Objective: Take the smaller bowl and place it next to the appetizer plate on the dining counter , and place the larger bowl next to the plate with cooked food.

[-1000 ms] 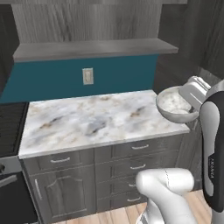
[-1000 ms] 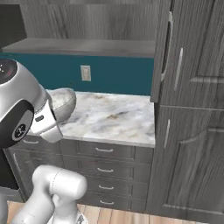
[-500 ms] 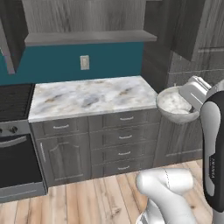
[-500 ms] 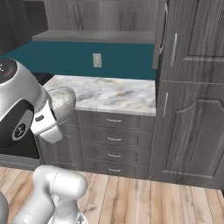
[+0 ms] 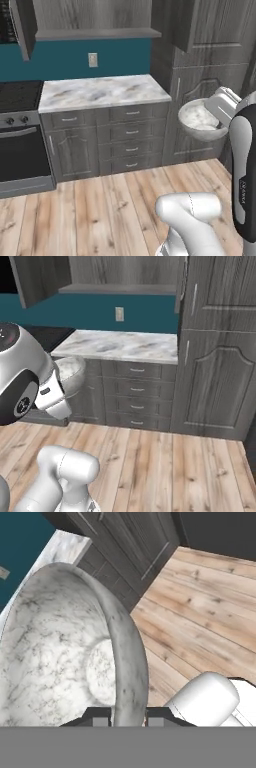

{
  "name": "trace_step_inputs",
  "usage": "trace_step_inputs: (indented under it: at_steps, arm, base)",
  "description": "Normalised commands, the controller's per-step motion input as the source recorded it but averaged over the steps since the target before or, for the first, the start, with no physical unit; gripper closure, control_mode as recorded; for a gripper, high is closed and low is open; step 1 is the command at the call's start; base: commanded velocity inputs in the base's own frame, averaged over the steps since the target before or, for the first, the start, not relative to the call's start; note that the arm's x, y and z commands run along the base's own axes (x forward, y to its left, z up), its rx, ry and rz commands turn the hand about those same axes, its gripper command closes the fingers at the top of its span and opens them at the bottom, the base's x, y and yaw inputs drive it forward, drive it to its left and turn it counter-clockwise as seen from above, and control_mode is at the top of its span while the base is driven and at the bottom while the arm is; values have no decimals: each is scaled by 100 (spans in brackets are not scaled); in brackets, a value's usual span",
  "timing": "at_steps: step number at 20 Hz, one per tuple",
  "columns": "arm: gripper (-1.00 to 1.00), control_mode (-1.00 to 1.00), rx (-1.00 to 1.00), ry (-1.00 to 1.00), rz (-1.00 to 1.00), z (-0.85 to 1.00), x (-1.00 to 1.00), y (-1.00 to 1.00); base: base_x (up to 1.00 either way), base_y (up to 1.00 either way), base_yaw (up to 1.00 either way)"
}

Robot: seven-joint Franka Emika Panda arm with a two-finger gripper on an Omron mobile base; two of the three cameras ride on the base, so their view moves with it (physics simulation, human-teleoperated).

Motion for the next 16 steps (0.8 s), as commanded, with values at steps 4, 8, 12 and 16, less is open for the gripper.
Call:
trace_step_inputs:
  at_steps: [4,8,12,16]
  arm:
    - [100,100,0,0,0,0,0,0]
    - [100,100,0,0,0,0,0,0]
    - [100,100,0,0,0,0,0,0]
    - [100,100,0,0,0,0,0,0]
  base:
    - [-100,0,7]
    - [-100,4,11]
    - [-100,58,11]
    - [-100,90,7]
